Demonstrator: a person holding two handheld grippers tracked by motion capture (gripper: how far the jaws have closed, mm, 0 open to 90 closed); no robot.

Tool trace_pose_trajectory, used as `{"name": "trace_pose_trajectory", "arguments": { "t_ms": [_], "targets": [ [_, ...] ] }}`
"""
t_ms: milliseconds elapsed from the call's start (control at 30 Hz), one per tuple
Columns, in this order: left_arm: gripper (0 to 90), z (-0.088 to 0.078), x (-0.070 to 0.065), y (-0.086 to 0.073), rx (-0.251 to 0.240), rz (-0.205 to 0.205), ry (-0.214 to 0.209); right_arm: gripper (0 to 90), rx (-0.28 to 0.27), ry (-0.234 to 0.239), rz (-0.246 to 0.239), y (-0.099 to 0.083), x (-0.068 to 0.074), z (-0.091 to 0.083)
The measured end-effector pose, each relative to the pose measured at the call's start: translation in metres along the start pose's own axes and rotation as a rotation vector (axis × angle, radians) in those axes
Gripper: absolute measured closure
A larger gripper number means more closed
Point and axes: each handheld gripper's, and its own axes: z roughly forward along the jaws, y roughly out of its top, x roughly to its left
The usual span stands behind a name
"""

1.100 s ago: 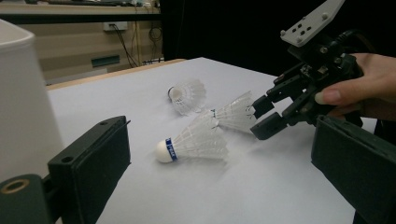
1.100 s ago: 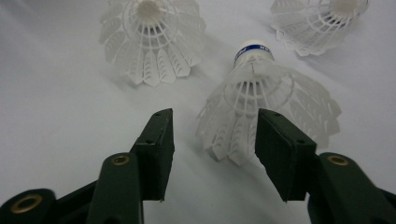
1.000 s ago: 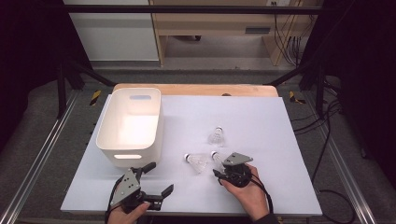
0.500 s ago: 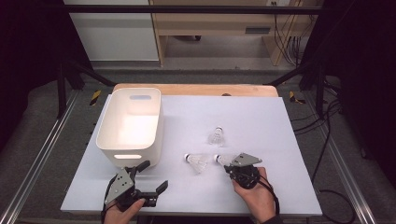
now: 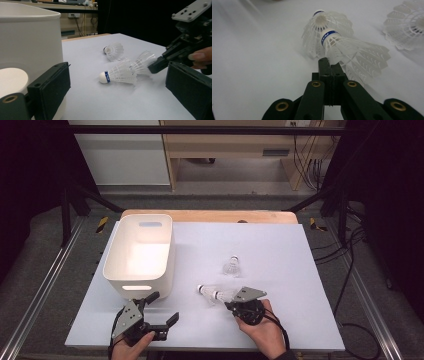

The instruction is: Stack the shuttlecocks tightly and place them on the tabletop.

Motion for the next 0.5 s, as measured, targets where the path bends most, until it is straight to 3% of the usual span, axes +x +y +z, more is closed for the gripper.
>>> {"name": "trace_pose_trajectory", "arguments": {
  "t_ms": [233, 500],
  "targets": [
    [5.6, 0.000, 0.000, 0.000, 0.001, 0.000, -0.005, 90.0, -0.009, 0.032, -0.027, 0.015, -0.003, 0.026],
    [5.6, 0.001, -0.002, 0.000, 0.003, 0.000, -0.012, 88.4, -0.011, 0.041, -0.049, 0.015, -0.008, 0.033]
  ]
}}
